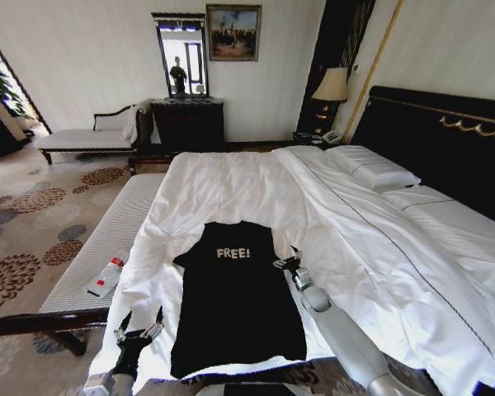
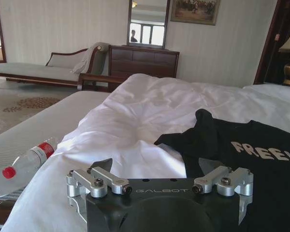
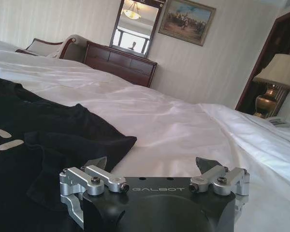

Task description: Fold the clothes on the bed.

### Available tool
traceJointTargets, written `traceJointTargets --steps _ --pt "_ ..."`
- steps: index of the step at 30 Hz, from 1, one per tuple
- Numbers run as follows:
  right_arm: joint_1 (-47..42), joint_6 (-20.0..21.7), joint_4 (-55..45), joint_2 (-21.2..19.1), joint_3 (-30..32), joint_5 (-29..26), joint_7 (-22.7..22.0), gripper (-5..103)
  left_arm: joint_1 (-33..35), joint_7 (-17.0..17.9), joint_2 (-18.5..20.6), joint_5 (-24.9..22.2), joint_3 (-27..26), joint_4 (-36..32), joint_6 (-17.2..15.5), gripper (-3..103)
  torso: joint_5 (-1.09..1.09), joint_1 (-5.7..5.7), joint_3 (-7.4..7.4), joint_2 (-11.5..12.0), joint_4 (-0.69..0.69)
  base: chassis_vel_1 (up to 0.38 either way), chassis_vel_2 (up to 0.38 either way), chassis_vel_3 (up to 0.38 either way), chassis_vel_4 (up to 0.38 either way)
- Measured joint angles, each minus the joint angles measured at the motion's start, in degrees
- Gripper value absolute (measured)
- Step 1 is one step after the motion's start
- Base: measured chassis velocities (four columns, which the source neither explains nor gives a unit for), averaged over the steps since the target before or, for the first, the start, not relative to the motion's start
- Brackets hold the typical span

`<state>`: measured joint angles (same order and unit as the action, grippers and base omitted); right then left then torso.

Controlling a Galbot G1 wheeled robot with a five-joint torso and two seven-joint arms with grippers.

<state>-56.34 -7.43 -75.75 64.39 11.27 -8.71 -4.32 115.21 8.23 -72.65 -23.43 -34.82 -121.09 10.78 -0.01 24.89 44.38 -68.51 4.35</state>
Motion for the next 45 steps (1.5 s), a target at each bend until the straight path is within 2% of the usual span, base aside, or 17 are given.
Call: traceJointTargets --steps 5,9,13,16,18,19,21,24,26,29,33,35,36,37,40,43,45 --pt "-3.4 -0.8 -3.4 -1.2 0.7 2.6 0.0 100 0.1 0.0 0.1 -0.1 -0.2 -0.5 -0.1 100 0.02 0.00 0.00 0.0 0.00 0.000 0.000 0.000 0.000" --pt "-5.3 -1.8 -4.3 0.0 1.2 4.3 0.0 100 0.3 0.0 0.3 -0.2 -0.4 -0.6 -0.1 100 0.03 0.00 0.00 0.0 -0.02 0.000 0.000 0.000 0.000" --pt "-7.1 -1.6 -5.5 0.8 2.8 0.9 -1.2 100 -0.9 0.3 1.4 -0.2 -0.3 -0.7 -0.8 100 0.03 -0.01 0.00 0.0 -0.05 0.000 0.000 0.000 0.000" --pt "-9.2 -1.5 -7.2 0.5 4.7 -0.7 -1.7 100 -4.0 1.0 3.3 -1.1 0.5 -0.3 -2.8 100 0.02 0.00 0.00 0.0 0.02 0.000 0.000 0.000 0.000" --pt "-12.1 -1.4 -9.3 0.1 6.8 -0.9 -1.9 100 -8.5 1.1 4.5 -3.0 1.5 0.7 -6.0 100 0.02 0.00 0.01 0.0 0.02 0.000 0.000 0.000 0.000" --pt "-13.7 -1.4 -10.5 0.1 8.3 -0.9 -2.0 100 -11.7 1.5 5.2 -4.9 2.2 1.6 -8.1 100 -0.01 0.00 0.01 0.0 -0.06 0.000 0.000 0.000 0.000" --pt "-14.7 -1.4 -11.1 0.1 9.2 -0.9 -2.1 100 -14.1 2.1 5.9 -6.6 2.8 2.3 -9.4 100 -0.01 -0.01 0.00 0.0 -0.02 0.000 0.000 0.000 0.000" --pt "-18.4 -1.3 -13.9 0.3 12.1 -0.9 -2.2 100 -24.0 5.1 8.2 -15.7 4.4 6.4 -14.8 100 0.01 0.00 0.01 0.0 0.04 0.000 0.000 0.000 0.000" --pt "-20.3 -1.2 -15.6 0.2 13.7 -0.9 -2.2 100 -28.6 5.8 9.4 -19.5 5.5 9.6 -16.4 100 0.00 0.00 0.01 0.0 0.02 0.000 0.000 0.000 0.000" --pt "-21.3 -1.0 -17.0 -0.2 14.6 -1.1 -2.3 100 -31.5 5.7 10.3 -20.1 6.8 12.2 -16.8 100 0.01 0.01 0.01 0.0 0.01 0.000 0.000 0.000 0.000" --pt "-21.4 -0.4 -17.8 -1.1 14.6 -1.7 -2.4 100 -32.7 4.1 11.7 -17.1 8.9 14.3 -16.7 100 0.01 0.00 0.01 0.0 -0.05 0.000 0.000 0.000 0.000" --pt "-21.9 -0.4 -18.1 -1.0 14.9 -1.7 -2.5 100 -32.8 2.6 13.0 -13.3 11.7 15.2 -16.2 100 0.01 0.00 0.01 0.0 -0.06 0.000 0.000 0.000 0.000" --pt "-22.5 -0.4 -18.2 -0.7 15.3 -1.6 -2.5 100 -32.8 1.6 13.7 -10.2 13.4 16.1 -15.5 100 0.02 0.00 0.01 0.0 0.00 0.000 0.000 0.000 0.000" --pt "-22.5 -0.4 -18.2 -0.7 15.3 -1.6 -2.5 100 -32.8 1.6 13.7 -10.2 13.4 16.1 -15.5 100 0.02 0.00 0.01 0.0 0.00 0.000 0.000 0.000 0.000" --pt "-23.5 -0.4 -18.6 0.1 16.2 -1.5 -2.5 100 -32.5 -0.4 14.9 -2.6 16.9 19.0 -12.8 100 0.02 0.00 0.01 0.0 0.00 0.000 0.000 0.000 0.000" --pt "-23.6 -0.5 -18.5 0.5 16.4 -1.5 -2.5 100 -32.9 -0.7 14.7 -0.1 18.4 20.6 -11.6 100 0.02 0.00 0.01 0.0 -0.04 0.000 0.000 0.000 0.000" --pt "-23.5 -0.6 -18.2 0.6 16.4 -1.5 -2.5 100 -34.1 -0.7 14.4 0.9 19.9 21.4 -11.3 100 0.01 0.00 0.00 0.0 -0.02 0.000 0.000 0.000 0.000"
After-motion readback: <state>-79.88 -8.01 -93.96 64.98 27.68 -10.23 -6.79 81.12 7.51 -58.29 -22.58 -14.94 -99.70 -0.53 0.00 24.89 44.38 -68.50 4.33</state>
